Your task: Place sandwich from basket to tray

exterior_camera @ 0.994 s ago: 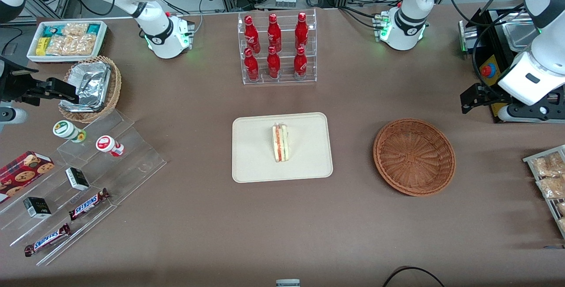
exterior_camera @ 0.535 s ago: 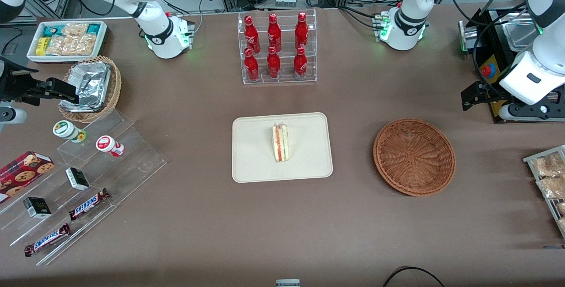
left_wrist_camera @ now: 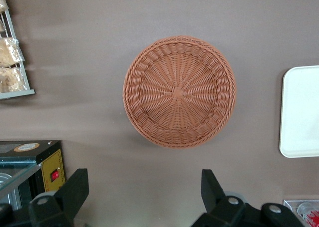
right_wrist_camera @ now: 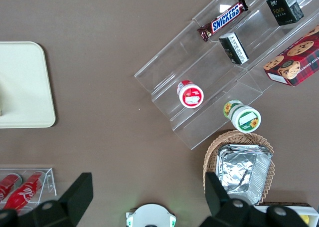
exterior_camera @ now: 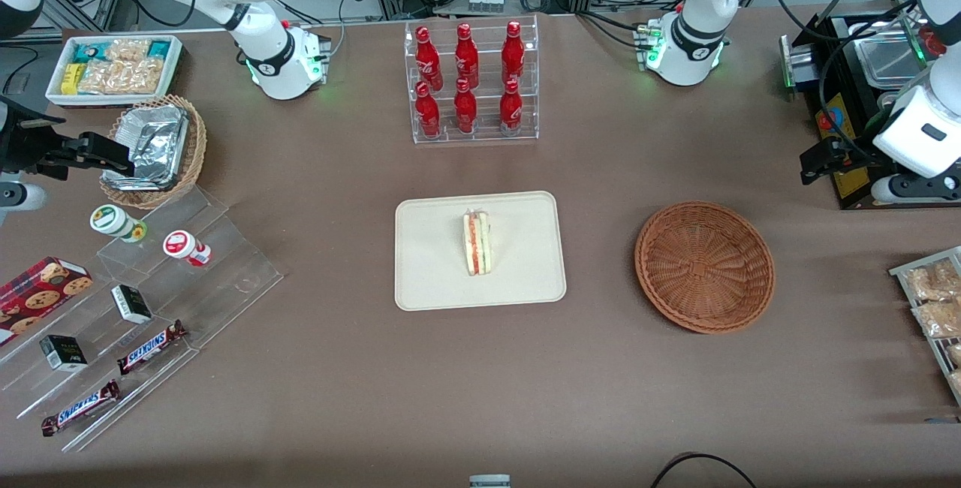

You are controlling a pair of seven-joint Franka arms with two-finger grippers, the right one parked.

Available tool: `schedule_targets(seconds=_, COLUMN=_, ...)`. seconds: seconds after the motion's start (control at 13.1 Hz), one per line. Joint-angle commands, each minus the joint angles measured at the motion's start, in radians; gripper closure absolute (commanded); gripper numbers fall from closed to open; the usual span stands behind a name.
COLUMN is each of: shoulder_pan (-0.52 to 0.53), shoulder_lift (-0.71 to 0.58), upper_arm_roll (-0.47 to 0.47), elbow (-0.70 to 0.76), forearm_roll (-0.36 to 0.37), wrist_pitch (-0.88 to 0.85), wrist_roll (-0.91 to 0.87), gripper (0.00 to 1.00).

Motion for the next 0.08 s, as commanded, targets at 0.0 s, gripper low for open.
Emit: schedule_targets(seconds=0.0, shoulder_pan=0.018, shoulder_lift=-0.021, upper_arm_roll=-0.020, elbow=0.011, forearm_roll=-0.044, wrist_pitch=-0.034, wrist_roll=-0.023, gripper=0.00)
